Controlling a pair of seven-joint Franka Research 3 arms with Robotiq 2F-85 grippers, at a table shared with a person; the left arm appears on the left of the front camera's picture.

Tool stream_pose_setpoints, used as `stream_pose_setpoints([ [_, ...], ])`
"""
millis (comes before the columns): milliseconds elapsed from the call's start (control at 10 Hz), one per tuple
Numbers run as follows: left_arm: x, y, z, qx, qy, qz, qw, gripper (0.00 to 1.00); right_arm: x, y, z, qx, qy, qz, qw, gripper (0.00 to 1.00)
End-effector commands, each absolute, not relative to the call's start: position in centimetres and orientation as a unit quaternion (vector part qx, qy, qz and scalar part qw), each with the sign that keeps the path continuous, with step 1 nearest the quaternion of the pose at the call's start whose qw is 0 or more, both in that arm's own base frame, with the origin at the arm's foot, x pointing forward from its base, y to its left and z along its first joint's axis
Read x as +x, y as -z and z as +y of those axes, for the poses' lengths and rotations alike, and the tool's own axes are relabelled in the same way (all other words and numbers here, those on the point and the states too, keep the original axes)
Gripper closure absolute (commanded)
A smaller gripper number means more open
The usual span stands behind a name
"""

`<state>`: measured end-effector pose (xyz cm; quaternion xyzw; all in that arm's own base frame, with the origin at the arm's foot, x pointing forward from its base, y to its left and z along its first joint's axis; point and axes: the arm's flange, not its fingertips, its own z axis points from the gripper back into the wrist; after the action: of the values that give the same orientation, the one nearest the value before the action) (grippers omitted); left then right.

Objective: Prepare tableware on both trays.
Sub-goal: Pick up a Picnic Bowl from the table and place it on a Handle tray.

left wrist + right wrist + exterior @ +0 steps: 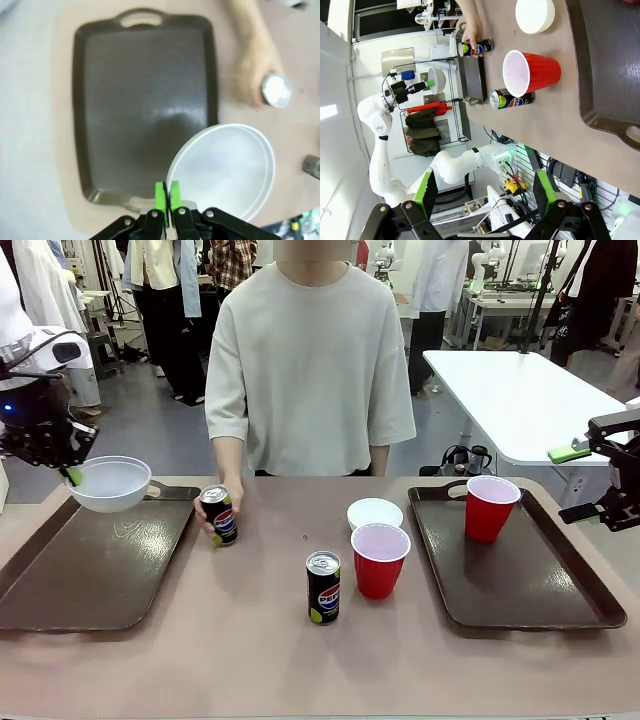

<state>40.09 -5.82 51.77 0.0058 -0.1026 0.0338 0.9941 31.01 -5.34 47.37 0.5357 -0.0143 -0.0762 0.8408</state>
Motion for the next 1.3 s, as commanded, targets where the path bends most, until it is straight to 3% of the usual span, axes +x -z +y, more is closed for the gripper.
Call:
stream_pose_setpoints([
  [0, 39.7, -52.1, -7.0, -0.003, -0.022, -0.106, 0.994, 0.96, 31.0, -47.4, -5.3, 0.540, 0.072, -0.016, 0.839, 0.00],
  [500, 38.3, -52.8, -5.5, 0.019, -0.026, -0.123, 0.992, 0.96, 31.0, -47.4, -5.3, 0.540, 0.072, -0.016, 0.839, 0.00],
  [1000, 37.8, -46.7, -3.0, 0.011, -0.036, -0.068, 0.997, 0.96, 31.0, -47.4, -5.3, 0.540, 0.072, -0.016, 0.839, 0.00],
  [1200, 38.0, -46.3, -3.1, 0.021, -0.051, -0.114, 0.992, 0.96, 31.0, -47.4, -5.3, 0.540, 0.072, -0.016, 0.839, 0.00],
])
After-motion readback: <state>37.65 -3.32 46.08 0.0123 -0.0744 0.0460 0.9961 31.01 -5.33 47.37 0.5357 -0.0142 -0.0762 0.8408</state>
